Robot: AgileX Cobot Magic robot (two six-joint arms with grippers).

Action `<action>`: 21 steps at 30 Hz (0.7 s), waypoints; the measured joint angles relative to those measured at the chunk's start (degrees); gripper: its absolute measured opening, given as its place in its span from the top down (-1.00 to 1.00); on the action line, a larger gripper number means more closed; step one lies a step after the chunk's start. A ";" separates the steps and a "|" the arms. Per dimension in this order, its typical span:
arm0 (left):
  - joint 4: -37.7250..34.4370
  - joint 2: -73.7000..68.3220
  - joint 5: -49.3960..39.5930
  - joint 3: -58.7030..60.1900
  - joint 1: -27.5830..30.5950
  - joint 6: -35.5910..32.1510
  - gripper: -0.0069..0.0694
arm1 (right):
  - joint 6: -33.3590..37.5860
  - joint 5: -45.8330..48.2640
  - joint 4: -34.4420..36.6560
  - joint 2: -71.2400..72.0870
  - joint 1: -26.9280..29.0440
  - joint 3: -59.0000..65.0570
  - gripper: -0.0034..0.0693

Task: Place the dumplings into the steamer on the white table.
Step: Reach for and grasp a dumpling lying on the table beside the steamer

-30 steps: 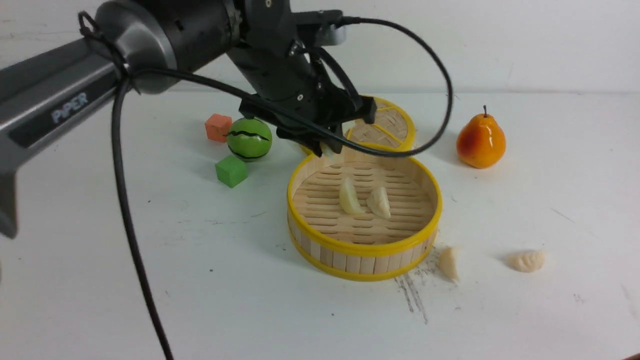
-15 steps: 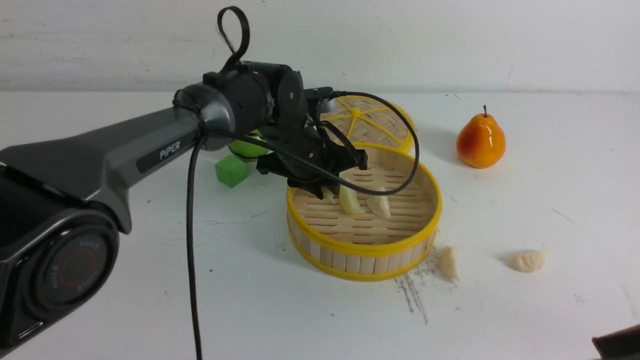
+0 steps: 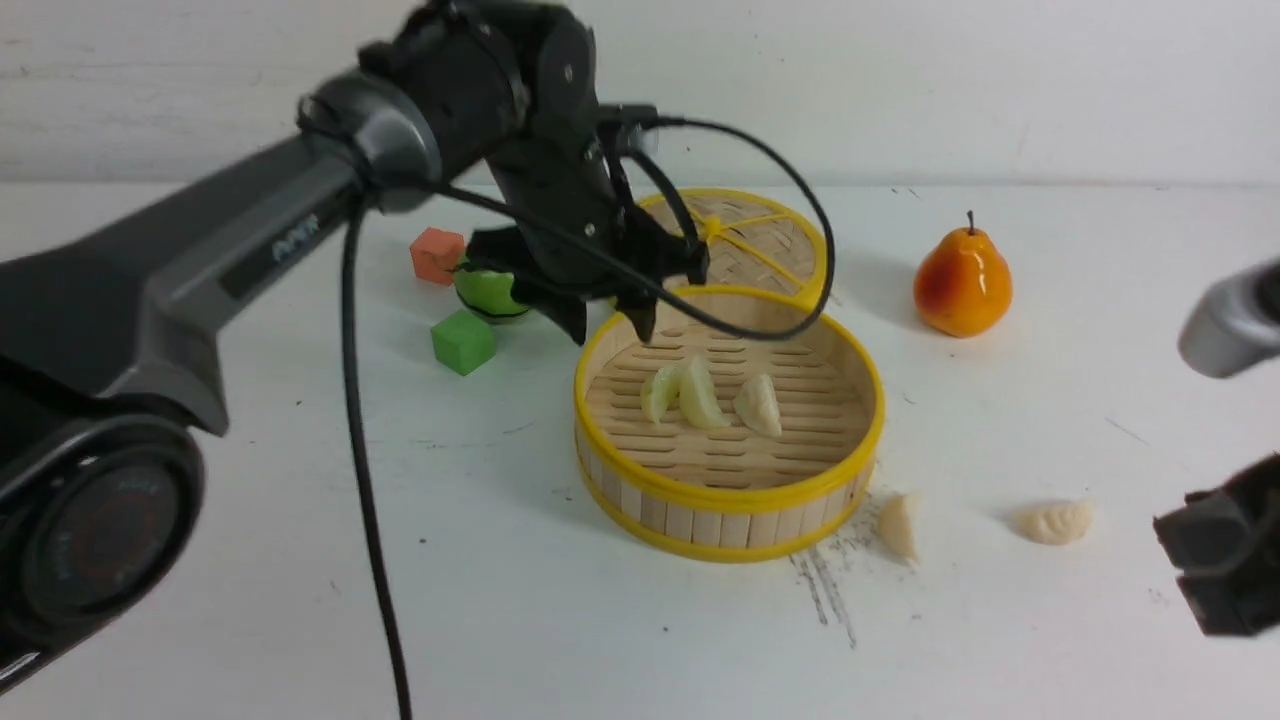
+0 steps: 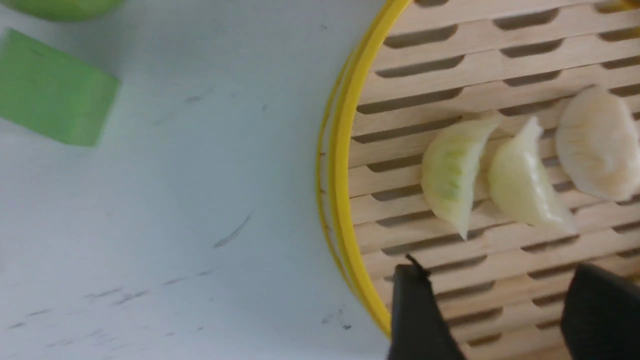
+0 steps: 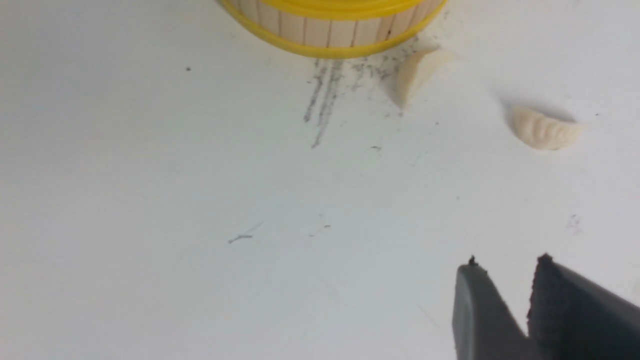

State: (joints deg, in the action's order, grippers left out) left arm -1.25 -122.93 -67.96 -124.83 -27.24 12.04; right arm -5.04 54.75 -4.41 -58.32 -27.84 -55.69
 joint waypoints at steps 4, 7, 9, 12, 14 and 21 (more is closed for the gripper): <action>1.82 8.88 -2.90 -0.26 0.00 -3.57 0.46 | 0.07 -0.42 0.61 -7.06 5.80 -3.97 0.88; 2.21 15.86 -3.25 2.65 0.00 -4.33 0.80 | 2.39 -2.09 5.82 -11.28 10.38 -5.08 0.96; 1.96 20.81 -3.25 6.53 0.00 -4.50 0.86 | 5.04 -3.36 11.23 -14.06 12.83 -5.22 0.97; -0.07 29.35 -3.25 15.93 0.00 -4.62 0.86 | 11.04 -5.71 20.56 -18.62 14.63 -5.24 0.97; -0.81 33.55 -3.25 21.24 0.00 -4.61 0.86 | 13.41 -7.31 23.71 -20.71 14.75 -5.29 0.96; -1.72 54.09 3.34 48.27 0.00 -4.64 0.86 | 15.68 -14.72 27.84 -30.77 14.63 -5.54 0.54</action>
State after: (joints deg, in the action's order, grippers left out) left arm -2.97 -68.84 -64.62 -76.57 -27.24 7.41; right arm 10.65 40.03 23.42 -89.10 -13.21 -61.23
